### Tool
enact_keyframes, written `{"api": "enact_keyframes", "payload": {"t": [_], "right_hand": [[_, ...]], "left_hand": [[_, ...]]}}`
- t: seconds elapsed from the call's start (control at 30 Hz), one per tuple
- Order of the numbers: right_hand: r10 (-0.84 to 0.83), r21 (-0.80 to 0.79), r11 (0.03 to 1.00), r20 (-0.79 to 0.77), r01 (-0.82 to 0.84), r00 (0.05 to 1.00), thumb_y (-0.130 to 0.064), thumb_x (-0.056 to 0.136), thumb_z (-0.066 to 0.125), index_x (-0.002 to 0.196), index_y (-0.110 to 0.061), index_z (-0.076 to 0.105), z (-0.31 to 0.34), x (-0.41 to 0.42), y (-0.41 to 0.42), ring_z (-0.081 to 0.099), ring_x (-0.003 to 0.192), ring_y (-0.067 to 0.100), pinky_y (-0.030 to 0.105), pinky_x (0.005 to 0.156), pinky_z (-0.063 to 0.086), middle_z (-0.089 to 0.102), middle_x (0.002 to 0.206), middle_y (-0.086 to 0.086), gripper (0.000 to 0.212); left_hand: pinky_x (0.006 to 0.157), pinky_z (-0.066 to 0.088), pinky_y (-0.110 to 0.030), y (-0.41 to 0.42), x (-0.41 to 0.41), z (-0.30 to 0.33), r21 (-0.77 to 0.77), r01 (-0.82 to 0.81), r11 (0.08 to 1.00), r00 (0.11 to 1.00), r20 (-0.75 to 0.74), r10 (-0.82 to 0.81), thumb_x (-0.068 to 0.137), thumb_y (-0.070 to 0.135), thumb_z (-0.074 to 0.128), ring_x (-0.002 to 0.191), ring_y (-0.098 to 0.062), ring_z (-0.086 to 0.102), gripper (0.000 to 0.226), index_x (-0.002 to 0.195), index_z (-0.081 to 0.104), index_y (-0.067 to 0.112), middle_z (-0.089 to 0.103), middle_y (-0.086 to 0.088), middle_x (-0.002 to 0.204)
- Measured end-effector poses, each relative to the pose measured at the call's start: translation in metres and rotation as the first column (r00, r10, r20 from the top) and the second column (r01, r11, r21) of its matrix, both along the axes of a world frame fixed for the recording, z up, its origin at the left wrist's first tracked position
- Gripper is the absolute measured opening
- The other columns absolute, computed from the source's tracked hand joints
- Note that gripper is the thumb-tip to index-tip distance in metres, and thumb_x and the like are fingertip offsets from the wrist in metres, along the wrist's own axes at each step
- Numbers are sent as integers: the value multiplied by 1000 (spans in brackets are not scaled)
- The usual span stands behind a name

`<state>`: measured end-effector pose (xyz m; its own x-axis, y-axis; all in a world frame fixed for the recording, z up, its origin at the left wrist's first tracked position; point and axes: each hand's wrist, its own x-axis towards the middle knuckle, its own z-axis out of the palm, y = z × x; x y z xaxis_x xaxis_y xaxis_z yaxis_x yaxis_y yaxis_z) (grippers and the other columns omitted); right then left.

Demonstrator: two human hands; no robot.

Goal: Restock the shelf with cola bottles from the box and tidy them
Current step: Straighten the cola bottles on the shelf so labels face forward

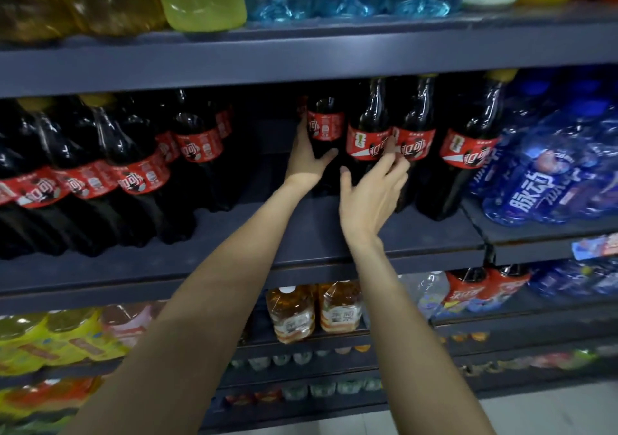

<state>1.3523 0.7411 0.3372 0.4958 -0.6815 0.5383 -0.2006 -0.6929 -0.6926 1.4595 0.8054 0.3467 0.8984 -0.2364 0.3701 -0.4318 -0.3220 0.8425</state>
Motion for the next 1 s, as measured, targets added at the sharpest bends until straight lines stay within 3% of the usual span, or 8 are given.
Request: {"api": "enact_keyframes", "payload": {"t": [0.2, 0.33, 0.4, 0.63, 0.83, 1.0], "right_hand": [[-150, 162, 979, 147, 126, 978, -23, 74, 77, 131, -3, 44, 0, 19, 15, 50, 107, 31, 46, 85, 49, 47, 128, 16, 69], [-80, 194, 980, 236, 34, 969, -19, 78, 74, 137, -11, 38, 0, 20, 23, 51, 119, 27, 40, 77, 51, 46, 135, 7, 70], [-47, 185, 983, 249, 1, 967, -16, 78, 74, 134, -9, 41, 0, 19, 25, 53, 115, 27, 39, 74, 50, 51, 130, 7, 65], [181, 254, 939, 214, -233, 960, -21, 70, 81, 138, -19, 38, 8, 28, 31, 50, 121, 25, 39, 87, 46, 46, 135, 3, 80], [359, 139, 907, 237, -397, 903, -24, 65, 83, 139, -17, 42, 5, 52, 38, 52, 121, 26, 37, 90, 46, 48, 134, 5, 85], [431, 28, 900, 96, -435, 897, -34, 69, 80, 142, -18, 35, 8, 78, 33, 52, 120, 26, 40, 85, 48, 44, 135, 6, 87]], "left_hand": [[107, 39, -46, 25, -14, -13, 1, -25, 1000, 999, 43, 25, 74, 42, 70, 132, -20, 43, 92, 149, 19, 24, 42, -1, 147], [104, 43, -46, 54, -25, -20, -16, -116, 993, 984, 133, 117, 79, 34, 74, 129, -23, 46, 90, 150, 21, 20, 44, -5, 145], [104, 43, -44, 67, -24, -22, -34, -177, 984, 974, 140, 180, 79, 31, 75, 129, -24, 46, 89, 150, 21, 18, 45, -8, 144], [107, 32, -34, 71, 0, -6, 26, -353, 935, 930, 117, 348, 89, 23, 64, 134, -29, 39, 82, 151, 11, 10, 35, -15, 149], [100, 35, -39, 61, 30, -7, 68, -462, 884, 880, 158, 448, 94, 20, 55, 130, -37, 41, 75, 150, 7, 6, 34, -21, 147], [104, 34, -41, 55, 52, -18, 7, -462, 887, 861, 242, 447, 95, 16, 51, 134, -35, 37, 70, 150, 8, 7, 30, -22, 149]]}}
